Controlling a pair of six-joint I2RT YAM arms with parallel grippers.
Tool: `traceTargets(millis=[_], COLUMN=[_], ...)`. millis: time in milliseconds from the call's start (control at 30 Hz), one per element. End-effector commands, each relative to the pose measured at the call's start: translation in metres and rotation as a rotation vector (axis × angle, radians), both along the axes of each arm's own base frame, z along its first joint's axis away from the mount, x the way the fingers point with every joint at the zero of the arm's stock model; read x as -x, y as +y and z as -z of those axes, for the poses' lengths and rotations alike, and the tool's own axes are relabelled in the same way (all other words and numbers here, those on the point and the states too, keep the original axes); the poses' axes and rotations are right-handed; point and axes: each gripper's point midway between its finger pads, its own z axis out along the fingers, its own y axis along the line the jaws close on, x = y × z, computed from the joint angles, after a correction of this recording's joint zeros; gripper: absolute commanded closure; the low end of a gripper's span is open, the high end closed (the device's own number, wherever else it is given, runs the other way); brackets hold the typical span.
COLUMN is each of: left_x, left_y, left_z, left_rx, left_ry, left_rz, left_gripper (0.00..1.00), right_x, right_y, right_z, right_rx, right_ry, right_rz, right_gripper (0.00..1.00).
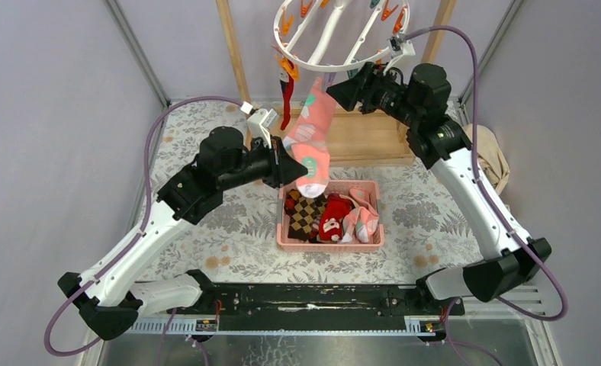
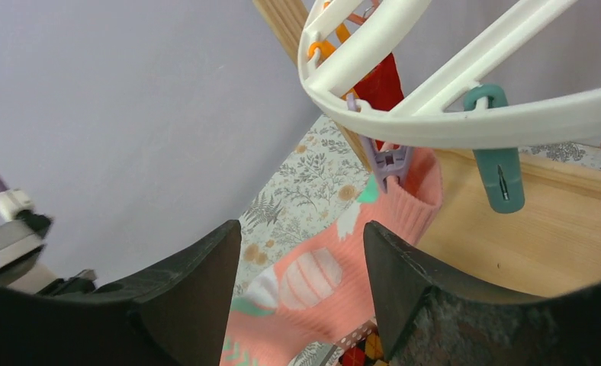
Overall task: Remove the socks clipped to the hanger
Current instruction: Remove the sock from the hanger.
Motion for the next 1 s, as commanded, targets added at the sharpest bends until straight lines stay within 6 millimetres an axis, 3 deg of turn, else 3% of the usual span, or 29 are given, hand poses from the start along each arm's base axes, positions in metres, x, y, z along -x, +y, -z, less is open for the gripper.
traceTargets(millis=[0,400,967], left_x=[0.004,0.023,0.037], left_y=[0.0,0.006,0.015], left_z=[-0.037,-0.091,-0.106], left_rx=[0.043,0.111,0.143], left_ry=[-0.055,-0.107,-0.109], left_rz=[0.021,0.067,0.069], left_gripper=[0.84,0.83,0.82], right_x=[-0.011,-0.04,-0.062], right_y=[0.005,0.008,0.013], right_z=[-0.033,-0.008,-0.019], right_rx=[-0.04,0.016,0.015], right_ry=[-0.102,-0.089,-0.162], right_rz=[0.026,0.101,0.136], right_gripper=[0.34,0.39,0.4])
